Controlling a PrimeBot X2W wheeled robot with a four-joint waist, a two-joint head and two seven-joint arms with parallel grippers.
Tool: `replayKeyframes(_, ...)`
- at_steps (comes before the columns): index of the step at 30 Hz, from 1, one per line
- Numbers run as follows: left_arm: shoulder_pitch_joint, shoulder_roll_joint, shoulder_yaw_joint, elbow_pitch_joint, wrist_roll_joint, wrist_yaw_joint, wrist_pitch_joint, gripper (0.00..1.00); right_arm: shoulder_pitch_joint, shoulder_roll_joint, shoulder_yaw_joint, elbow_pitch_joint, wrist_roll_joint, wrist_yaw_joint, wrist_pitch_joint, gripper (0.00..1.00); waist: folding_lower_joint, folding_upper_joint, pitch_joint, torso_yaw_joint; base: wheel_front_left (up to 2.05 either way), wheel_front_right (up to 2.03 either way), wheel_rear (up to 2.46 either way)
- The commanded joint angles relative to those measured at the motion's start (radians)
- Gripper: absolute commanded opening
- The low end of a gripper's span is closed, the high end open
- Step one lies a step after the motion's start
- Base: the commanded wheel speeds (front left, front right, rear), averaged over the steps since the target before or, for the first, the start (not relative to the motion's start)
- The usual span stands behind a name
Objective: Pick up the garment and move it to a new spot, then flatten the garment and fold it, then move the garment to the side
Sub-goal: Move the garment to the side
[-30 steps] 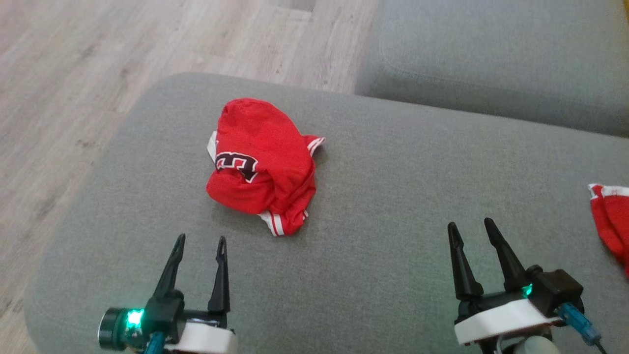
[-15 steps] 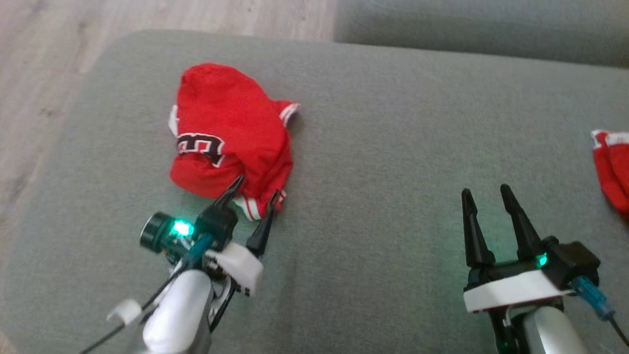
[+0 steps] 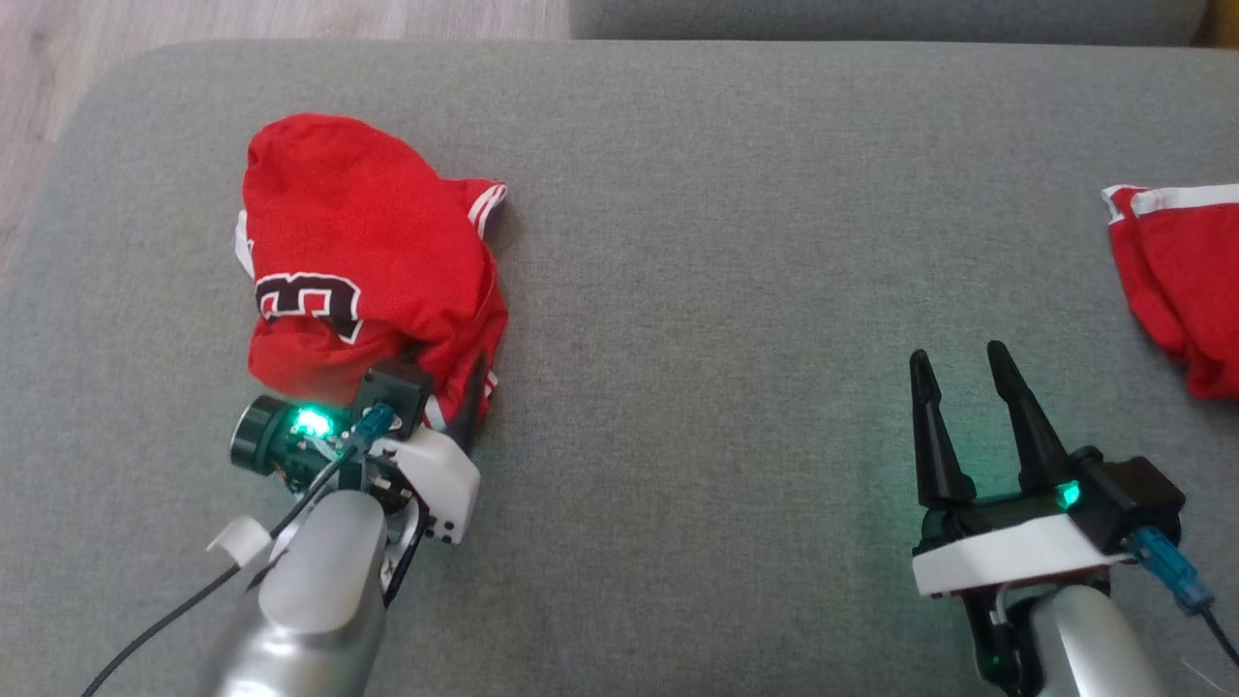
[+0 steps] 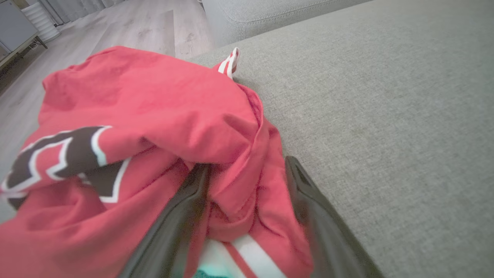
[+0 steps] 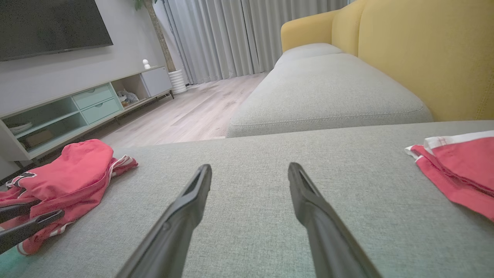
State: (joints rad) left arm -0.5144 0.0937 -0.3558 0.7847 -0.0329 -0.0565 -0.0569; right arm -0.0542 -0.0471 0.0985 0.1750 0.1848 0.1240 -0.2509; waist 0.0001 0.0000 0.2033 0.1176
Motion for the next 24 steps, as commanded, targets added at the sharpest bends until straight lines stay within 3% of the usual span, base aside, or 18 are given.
replayKeyframes(1,-0.049,0.03,0.027,-0.015,0.0,-0.001,-0.025,0.0,-0.031,-0.003,0.025,-0.027,0.0,0.007,-0.011,1.0,-0.0001,0.0,-0.006,-0.002,0.0,0.0,0.0)
replayKeyframes(7,-0.086,0.031,0.04,-0.061,-0.024,-0.002,-0.126,0.0,-0.02,-0.003,0.033,-0.014,0.003,0.007,-0.011,1.0,-0.0001,0.0,-0.04,-0.004,0.0,0.0,0.0)
replayKeyframes(13,-0.13,0.023,0.082,-0.24,-0.102,-0.027,-0.16,0.0,-0.01,-0.003,0.035,-0.008,0.013,0.007,-0.011,1.0,-0.0001,0.0,-0.086,-0.014,0.0,0.0,0.0)
replayKeyframes(18,-0.175,0.031,0.1,-0.421,-0.151,-0.043,-0.125,0.0,-0.01,-0.003,0.044,-0.01,0.024,0.007,-0.011,1.0,-0.0001,0.0,-0.108,-0.042,0.0,0.0,0.0)
replayKeyframes(24,-0.223,0.069,0.087,-0.673,-0.168,-0.054,-0.005,0.0,-0.015,-0.003,0.044,-0.01,0.052,0.007,-0.011,1.0,-0.0001,0.0,-0.124,-0.108,0.0,0.0,0.0)
